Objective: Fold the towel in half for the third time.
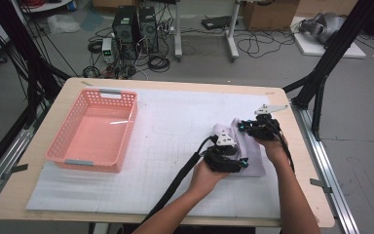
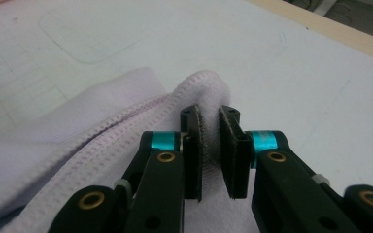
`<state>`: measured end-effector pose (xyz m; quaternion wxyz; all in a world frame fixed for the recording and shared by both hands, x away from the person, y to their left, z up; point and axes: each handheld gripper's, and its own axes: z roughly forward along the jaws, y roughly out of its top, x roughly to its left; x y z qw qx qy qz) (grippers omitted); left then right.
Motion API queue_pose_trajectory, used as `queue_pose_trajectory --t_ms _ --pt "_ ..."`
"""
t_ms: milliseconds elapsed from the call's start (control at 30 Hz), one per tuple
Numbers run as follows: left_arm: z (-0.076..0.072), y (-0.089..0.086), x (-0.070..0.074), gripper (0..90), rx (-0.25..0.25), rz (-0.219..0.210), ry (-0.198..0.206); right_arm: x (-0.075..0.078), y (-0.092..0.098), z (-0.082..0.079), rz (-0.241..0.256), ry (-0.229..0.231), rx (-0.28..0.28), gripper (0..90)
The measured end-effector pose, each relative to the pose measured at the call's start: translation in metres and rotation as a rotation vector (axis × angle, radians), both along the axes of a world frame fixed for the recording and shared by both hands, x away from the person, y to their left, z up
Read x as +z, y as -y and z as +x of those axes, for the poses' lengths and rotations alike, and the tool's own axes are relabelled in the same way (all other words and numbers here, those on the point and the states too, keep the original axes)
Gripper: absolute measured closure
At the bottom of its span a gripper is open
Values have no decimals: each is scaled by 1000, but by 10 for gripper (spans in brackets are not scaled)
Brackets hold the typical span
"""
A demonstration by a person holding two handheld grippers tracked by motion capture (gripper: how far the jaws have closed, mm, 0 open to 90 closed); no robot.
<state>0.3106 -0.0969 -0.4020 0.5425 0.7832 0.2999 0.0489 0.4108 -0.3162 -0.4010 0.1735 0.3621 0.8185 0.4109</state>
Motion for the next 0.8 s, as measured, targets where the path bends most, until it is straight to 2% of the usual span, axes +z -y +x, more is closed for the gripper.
queue_pose_trajectory --t_ms 100,233,300,400,500,600,633,700,800 --pt "-4 -21 6 410 27 -40 50 -5 6 -2 -7 -4 -26 809" --pt "-1 -57 7 376 85 -48 106 -6 10 -5 -6 4 -53 766" --pt "1 -77 6 361 111 -57 116 -3 13 -9 -20 5 -88 711" --pt "2 -103 5 358 149 -81 142 1 25 -18 -9 18 -124 683" --pt "2 -125 7 343 171 -91 173 6 37 -28 -6 15 -161 642" --pt "2 -143 7 335 201 -89 193 12 47 -42 -20 40 -210 606" --pt "2 -148 6 335 210 -86 193 13 49 -46 -11 46 -220 604" --pt "2 -158 4 333 230 -70 203 14 52 -57 6 54 -214 589" --pt "2 -168 -2 329 233 -63 207 11 45 -76 16 54 -169 561"
